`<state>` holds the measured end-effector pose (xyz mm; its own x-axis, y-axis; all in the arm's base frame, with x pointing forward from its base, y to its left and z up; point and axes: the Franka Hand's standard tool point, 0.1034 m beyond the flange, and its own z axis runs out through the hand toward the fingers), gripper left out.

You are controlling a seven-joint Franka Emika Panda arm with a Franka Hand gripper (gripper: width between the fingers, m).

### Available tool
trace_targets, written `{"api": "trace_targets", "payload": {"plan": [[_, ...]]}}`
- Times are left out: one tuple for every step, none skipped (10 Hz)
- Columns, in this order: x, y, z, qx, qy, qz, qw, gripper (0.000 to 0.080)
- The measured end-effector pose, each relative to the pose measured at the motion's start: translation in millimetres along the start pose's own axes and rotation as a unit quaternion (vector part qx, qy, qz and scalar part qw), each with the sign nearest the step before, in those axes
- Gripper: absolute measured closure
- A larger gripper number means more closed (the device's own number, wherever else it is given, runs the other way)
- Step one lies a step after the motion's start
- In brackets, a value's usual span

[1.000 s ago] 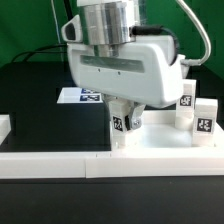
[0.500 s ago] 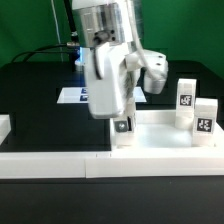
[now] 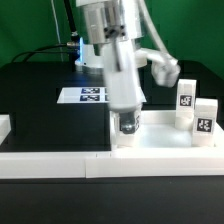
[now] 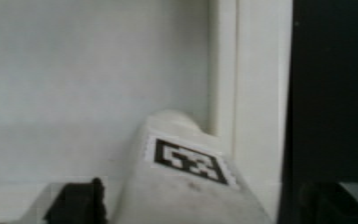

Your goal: Assemble square table

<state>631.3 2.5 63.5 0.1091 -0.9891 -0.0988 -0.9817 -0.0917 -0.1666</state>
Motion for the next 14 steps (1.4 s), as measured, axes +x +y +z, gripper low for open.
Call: {"api": "trace_targets", "payload": {"plan": [[0.2,1.4,1.2,0.013,0.009,-0.100,0.995,0.0200],[-3.1,3.9,3.1,0.017,0.013,-0.151,0.988,0.0164],[-1.7,3.7,2.9,0.015,0.013,-0.176,0.984,0.0152],[-0.8,3.8,3.0,0.014,0.014,-0.220,0.975,0.0152],[1.4,3.7,3.4,0.015,0.017,-0.291,0.956,0.0151],[8.9,3.8,4.5,0.017,0.021,-0.392,0.920,0.0151],[11.0,8.0,10.2,0.004,0.001,-0.501,0.865,0.0151],[11.3,5.2,14.0,-0.005,-0.027,-0.554,0.832,0.0151],[13.8,0.3,12.0,0.000,-0.016,-0.521,0.853,0.0151],[14.1,2.2,13.5,-0.001,-0.016,-0.523,0.852,0.0261],[14.2,2.1,13.4,-0.001,-0.016,-0.516,0.856,0.0398],[13.8,1.7,13.3,-0.001,-0.016,-0.479,0.878,0.0569],[13.9,1.1,13.0,-0.001,-0.015,-0.450,0.893,0.0569],[14.1,0.9,13.0,-0.001,-0.014,-0.436,0.900,0.0749]]}}
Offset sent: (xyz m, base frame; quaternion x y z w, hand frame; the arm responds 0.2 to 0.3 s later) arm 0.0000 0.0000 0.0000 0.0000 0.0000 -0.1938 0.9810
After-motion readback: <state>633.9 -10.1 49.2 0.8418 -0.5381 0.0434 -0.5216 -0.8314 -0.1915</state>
